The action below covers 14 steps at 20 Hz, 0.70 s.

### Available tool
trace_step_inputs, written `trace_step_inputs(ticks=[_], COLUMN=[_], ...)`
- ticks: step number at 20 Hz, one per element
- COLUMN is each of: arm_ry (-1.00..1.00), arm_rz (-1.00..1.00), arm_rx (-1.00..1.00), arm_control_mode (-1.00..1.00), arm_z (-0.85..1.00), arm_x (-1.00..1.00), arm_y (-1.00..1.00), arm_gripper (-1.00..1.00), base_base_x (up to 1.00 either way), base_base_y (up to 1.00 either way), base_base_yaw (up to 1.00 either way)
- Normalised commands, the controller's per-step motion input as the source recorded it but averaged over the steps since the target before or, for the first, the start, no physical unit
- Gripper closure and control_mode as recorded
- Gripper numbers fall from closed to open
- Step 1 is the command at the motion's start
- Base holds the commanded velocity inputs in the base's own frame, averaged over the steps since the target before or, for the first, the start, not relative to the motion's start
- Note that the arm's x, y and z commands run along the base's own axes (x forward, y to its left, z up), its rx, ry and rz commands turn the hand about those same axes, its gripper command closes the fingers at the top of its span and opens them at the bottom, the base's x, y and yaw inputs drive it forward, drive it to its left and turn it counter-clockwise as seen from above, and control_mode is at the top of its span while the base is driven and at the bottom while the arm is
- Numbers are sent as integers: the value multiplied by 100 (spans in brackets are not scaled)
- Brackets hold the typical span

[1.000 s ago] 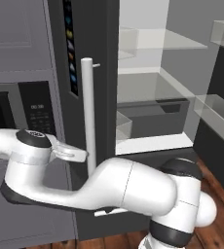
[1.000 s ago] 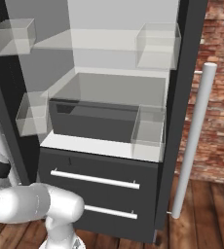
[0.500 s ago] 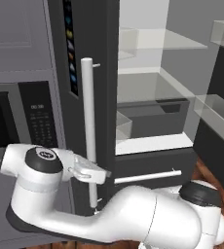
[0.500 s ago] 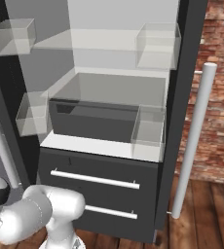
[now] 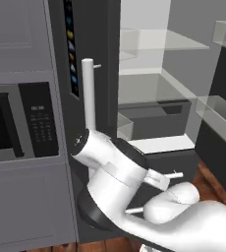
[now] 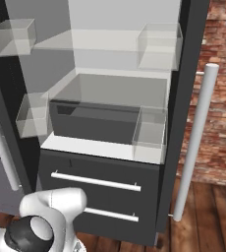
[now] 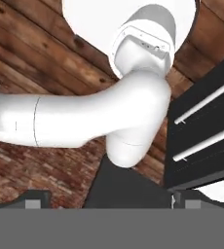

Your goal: Place one of the steaks on the plate and the other in the bowl. Then place the bowl in the fridge.

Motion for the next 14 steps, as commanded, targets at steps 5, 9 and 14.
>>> trace_step_inputs(ticks=[5,9,14], arm_ry=[7,2,8], arm_rz=[-15,-12,-2], arm_rx=[51,54,60], arm_control_mode=[-100,-100,-100], arm_z=[-2,-26,-2], arm_x=[58,65,98], arm_y=[-99,-27,-42], arm_gripper=[-100,-100,-100], base_base_x=[0,0,0], base_base_y=[0,0,0], base_base_yaw=[0,0,0])
